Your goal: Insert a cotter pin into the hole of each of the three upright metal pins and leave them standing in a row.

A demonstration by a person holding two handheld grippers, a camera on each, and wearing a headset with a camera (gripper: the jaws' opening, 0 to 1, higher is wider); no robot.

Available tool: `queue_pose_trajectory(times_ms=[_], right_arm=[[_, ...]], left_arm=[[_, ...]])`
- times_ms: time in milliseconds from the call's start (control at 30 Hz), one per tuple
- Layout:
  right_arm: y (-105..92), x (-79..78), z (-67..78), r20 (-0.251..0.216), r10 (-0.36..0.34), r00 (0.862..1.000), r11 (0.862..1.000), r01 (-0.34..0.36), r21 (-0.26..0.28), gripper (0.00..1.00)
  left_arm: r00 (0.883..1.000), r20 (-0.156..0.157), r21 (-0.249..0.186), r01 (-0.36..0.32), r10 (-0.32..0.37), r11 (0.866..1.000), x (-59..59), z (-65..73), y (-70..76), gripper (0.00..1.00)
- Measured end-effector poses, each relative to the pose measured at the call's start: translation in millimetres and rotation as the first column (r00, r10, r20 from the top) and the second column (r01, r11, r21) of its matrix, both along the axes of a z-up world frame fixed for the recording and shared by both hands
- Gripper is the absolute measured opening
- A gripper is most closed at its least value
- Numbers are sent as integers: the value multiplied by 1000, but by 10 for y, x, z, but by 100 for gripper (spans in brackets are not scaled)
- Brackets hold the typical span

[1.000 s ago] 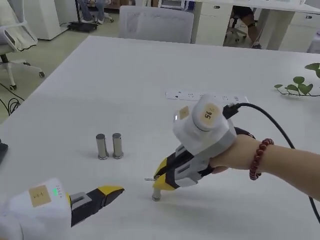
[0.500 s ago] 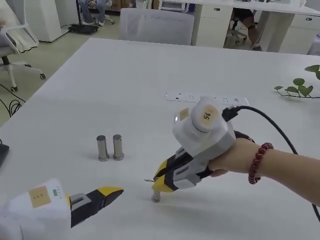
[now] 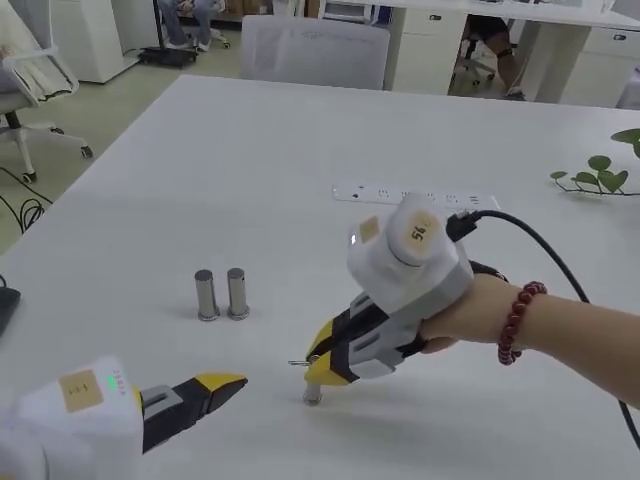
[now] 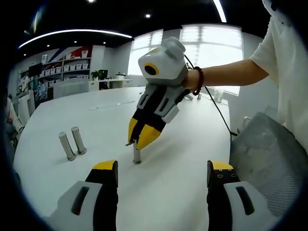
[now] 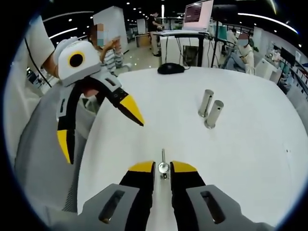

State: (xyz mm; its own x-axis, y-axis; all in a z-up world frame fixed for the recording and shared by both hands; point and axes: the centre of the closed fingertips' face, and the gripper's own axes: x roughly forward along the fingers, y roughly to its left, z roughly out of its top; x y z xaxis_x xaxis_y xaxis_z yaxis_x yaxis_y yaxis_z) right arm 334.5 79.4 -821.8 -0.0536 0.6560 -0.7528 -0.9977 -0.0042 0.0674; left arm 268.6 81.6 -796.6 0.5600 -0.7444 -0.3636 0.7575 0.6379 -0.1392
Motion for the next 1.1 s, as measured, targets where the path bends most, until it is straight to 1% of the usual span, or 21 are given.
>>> queue_pose_trajectory(times_ms=[100, 433, 533, 600, 733, 900, 1033, 1100], right_arm=[[10, 8, 6, 4, -1, 1000, 1000, 1, 9, 16], [-4, 0, 44, -6, -18, 1000, 1000, 18, 20, 21], [-27, 1, 58, -6, -32, 999, 999, 32, 25, 26], [-46, -8, 68, -15, -44, 999, 999, 44, 27, 29], [-86, -28, 103, -22, -66, 998, 997, 67, 37, 32], [-140, -28, 149, -20, -95, 995, 994, 96, 51, 37], [-186, -49, 186, -28, -113, 993, 992, 115, 59, 40], [-213, -55, 217, -31, -132, 991, 988, 134, 71, 42]], left_arm=[[1000, -1, 1, 0, 0, 1000, -2, -1, -3, 75], [1000, 3, 3, -2, 2, 1000, 6, 14, 0, 76], [1000, 5, 1, -4, 4, 1000, 6, 29, 2, 77], [1000, 4, 2, -4, 4, 1000, 4, 33, 5, 78], [1000, 7, 2, -8, 8, 1000, 2, 49, 14, 79], [1000, -2, 0, -11, 11, 1000, -8, 62, 18, 80], [1000, -5, -2, -20, 20, 1000, -6, 76, 30, 81], [1000, -3, -1, -23, 23, 1000, -6, 88, 35, 82]])
